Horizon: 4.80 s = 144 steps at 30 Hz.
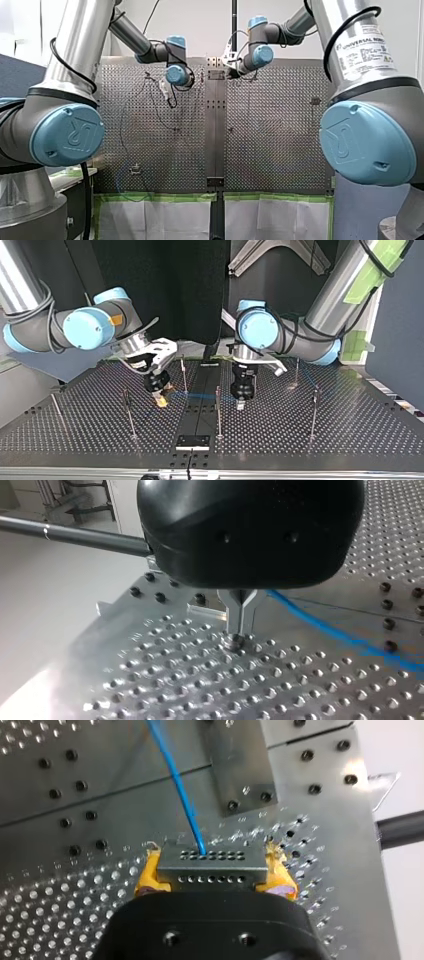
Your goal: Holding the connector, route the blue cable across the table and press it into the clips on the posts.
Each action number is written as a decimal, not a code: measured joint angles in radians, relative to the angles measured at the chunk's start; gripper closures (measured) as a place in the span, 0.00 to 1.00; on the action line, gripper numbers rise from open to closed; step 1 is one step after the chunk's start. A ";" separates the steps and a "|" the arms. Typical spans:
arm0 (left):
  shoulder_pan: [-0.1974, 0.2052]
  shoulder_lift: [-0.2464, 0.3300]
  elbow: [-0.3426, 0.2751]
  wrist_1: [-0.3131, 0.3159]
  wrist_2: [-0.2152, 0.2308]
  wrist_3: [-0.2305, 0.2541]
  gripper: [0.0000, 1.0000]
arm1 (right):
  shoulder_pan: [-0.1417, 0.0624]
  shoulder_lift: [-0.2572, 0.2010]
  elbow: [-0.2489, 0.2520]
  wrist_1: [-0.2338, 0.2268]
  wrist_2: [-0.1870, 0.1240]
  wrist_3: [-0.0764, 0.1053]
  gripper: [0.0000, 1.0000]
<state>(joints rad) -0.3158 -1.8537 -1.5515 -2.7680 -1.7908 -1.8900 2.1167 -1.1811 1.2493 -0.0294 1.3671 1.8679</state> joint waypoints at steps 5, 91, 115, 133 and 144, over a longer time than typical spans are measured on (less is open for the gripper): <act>0.005 -0.043 0.039 0.009 0.000 -0.005 1.00 | -0.017 0.028 -0.022 -0.002 0.000 -0.002 1.00; -0.181 0.269 0.019 -0.377 -0.048 0.012 0.00 | -0.045 -0.019 -0.045 0.086 0.132 -0.046 1.00; -0.303 0.072 0.142 -0.348 -0.140 0.024 0.00 | -0.051 -0.019 -0.044 0.083 0.132 -0.046 1.00; -0.285 -0.038 0.243 -0.343 -0.159 0.042 0.00 | -0.053 -0.017 -0.044 0.081 0.129 -0.047 1.00; -0.258 -0.063 0.317 -0.341 -0.166 0.042 0.00 | -0.053 -0.016 -0.044 0.081 0.129 -0.047 1.00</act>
<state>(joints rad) -0.5734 -1.9167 -1.2349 -3.1086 -1.9570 -1.8484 2.0640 -1.1970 1.2051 0.0520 1.4958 1.8212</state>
